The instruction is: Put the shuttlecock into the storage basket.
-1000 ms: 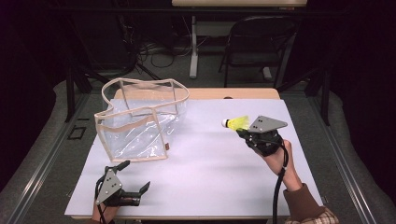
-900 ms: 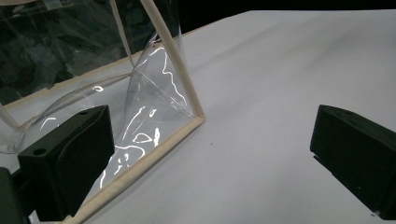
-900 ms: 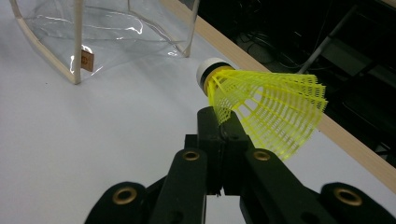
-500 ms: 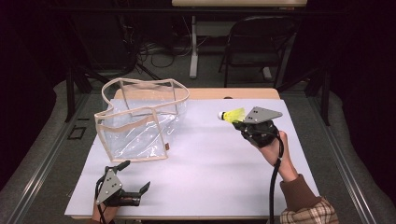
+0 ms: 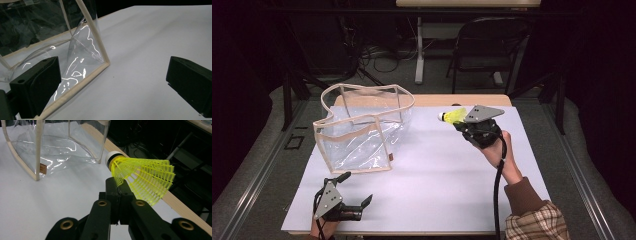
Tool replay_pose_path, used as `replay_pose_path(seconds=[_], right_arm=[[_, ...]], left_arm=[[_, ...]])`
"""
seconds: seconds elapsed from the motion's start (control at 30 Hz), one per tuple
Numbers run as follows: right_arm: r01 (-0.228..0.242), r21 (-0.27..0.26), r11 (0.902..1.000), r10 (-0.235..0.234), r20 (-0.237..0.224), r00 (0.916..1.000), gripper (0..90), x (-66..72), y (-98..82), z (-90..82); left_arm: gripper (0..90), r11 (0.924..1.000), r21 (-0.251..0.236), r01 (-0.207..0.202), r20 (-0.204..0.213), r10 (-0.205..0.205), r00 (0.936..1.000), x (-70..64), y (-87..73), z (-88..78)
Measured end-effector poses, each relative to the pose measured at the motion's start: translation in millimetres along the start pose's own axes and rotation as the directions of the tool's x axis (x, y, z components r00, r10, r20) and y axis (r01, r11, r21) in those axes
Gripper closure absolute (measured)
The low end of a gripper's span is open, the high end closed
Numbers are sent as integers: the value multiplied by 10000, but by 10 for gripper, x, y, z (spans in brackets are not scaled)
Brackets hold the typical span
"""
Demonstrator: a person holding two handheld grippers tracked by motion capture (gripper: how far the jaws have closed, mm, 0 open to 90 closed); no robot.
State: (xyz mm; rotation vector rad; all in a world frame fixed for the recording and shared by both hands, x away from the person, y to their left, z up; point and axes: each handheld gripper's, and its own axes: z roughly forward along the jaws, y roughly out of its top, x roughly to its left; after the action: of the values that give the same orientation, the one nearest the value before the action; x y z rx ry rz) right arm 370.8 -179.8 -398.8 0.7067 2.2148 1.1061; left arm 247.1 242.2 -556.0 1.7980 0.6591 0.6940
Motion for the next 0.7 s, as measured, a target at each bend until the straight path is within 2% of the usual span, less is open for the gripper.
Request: replay_pose_path(seconds=[0.7], right_arm=[[-28,-4,10000,28,-57,10000,900,-74,220,163]], left_arm=[[0,10000,38,-33,33,33,10000,0,-1,1]])
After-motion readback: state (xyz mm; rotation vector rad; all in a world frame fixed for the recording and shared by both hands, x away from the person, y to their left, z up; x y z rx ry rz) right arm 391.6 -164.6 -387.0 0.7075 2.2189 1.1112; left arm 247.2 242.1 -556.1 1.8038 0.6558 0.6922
